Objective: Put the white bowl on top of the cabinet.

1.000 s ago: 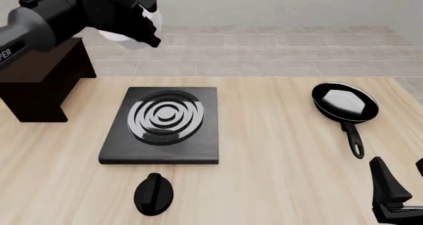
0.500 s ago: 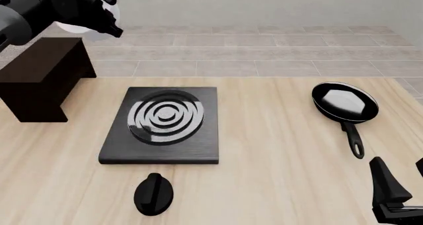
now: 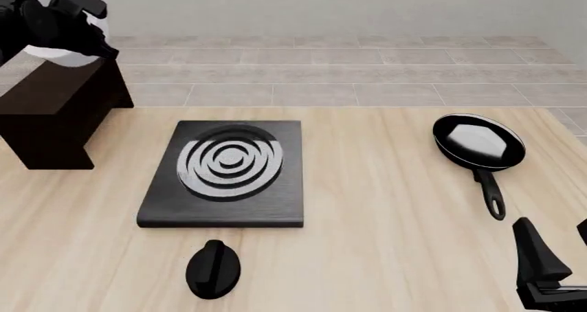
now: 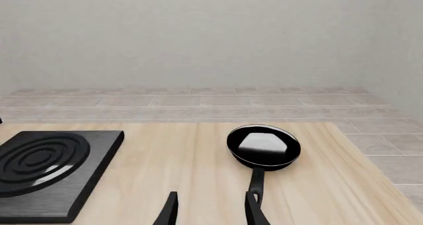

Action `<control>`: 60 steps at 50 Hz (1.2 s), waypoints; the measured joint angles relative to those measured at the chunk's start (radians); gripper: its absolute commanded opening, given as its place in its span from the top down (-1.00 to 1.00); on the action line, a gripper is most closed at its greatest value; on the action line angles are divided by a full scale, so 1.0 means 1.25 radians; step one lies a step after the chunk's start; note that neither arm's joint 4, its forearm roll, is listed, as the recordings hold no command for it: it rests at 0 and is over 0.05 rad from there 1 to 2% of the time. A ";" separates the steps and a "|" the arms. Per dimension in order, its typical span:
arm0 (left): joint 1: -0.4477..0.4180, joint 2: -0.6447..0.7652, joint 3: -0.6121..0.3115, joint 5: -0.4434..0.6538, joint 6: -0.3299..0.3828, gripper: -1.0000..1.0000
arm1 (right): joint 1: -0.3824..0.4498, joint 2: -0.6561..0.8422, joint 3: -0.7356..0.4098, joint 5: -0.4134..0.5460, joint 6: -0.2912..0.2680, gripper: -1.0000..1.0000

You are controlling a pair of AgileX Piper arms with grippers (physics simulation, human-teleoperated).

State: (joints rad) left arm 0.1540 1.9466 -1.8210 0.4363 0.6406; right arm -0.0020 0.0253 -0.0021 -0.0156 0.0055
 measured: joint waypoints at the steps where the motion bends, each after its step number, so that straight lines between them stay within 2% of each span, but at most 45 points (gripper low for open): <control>1: 0.005 0.004 -0.005 0.002 -0.001 1.00 | 0.000 0.000 0.000 0.000 0.000 -1.00; 22: 0.039 0.121 -0.173 0.086 -0.066 1.00 | 0.000 0.000 0.000 0.000 0.000 -1.00; 35: 0.045 0.197 -0.243 0.114 -0.076 1.00 | 0.000 0.000 0.000 0.000 0.000 -1.00; 60: 0.067 0.249 -0.311 0.108 -0.065 1.00 | 0.000 0.000 0.000 0.000 0.000 -1.00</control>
State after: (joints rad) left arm 0.2371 2.2583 -2.2095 0.5718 0.5593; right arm -0.0019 0.0252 -0.0021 -0.0155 0.0055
